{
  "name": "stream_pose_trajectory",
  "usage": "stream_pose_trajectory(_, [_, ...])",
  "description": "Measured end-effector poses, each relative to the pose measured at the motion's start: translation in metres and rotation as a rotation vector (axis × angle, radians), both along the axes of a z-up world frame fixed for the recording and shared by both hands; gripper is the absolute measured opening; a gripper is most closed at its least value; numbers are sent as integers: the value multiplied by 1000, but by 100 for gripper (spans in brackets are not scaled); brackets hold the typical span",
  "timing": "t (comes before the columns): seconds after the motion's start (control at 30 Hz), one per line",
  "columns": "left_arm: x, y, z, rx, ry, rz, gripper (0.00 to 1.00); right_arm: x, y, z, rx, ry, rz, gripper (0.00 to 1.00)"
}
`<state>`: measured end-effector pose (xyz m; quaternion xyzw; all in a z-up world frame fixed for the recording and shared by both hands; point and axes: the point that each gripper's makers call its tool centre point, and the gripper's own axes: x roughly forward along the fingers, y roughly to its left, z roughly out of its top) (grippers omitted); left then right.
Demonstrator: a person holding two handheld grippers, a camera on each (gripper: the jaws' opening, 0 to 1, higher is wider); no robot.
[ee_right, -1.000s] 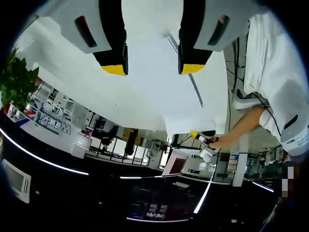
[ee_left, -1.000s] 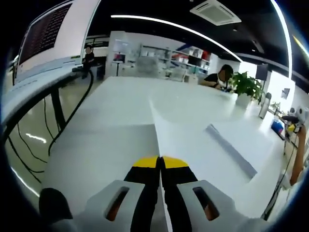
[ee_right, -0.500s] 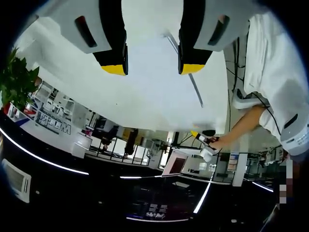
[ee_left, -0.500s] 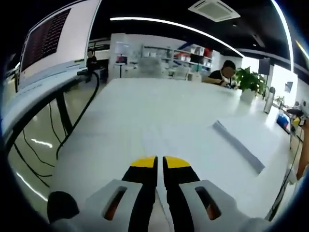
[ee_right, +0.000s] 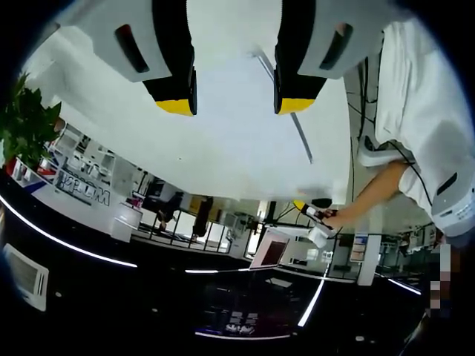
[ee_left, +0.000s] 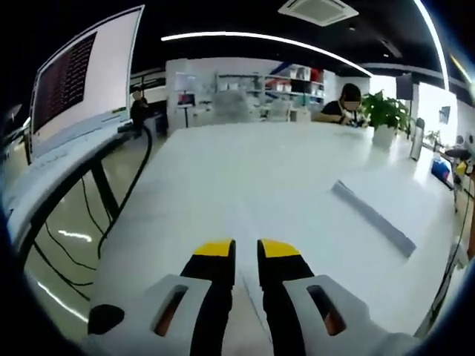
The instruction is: Grasp the top corner of one sheet in the document stack and pull a single sheet out from the document stack, separating that one sheet from the rest and lifting it clear until the single sheet is fully removed from the stack
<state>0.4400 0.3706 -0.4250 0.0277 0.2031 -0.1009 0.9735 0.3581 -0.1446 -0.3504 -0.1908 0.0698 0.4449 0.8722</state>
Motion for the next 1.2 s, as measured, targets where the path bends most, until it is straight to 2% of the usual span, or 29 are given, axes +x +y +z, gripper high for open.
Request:
stream_pose_trajectory(0.3, [3, -1, 8, 34, -31, -23, 24, 2, -3, 6, 23, -7, -22, 41])
stream_pose_trajectory(0.6, [4, -28, 21, 26, -90, -103, 29, 6, -8, 12, 54, -11, -46, 42])
stream_pose_trajectory(0.8, [6, -44, 25, 13, -107, -151, 34, 7, -10, 13, 59, -8, -52, 42])
stream_pose_trajectory(1.07, [8, -62, 26, 13, -112, -210, 33, 6, -9, 12, 59, -10, -53, 42])
stream_pose_trajectory(1.2, [7, -77, 34, -29, -138, -256, 35, 8, -11, 14, 68, -12, -62, 42])
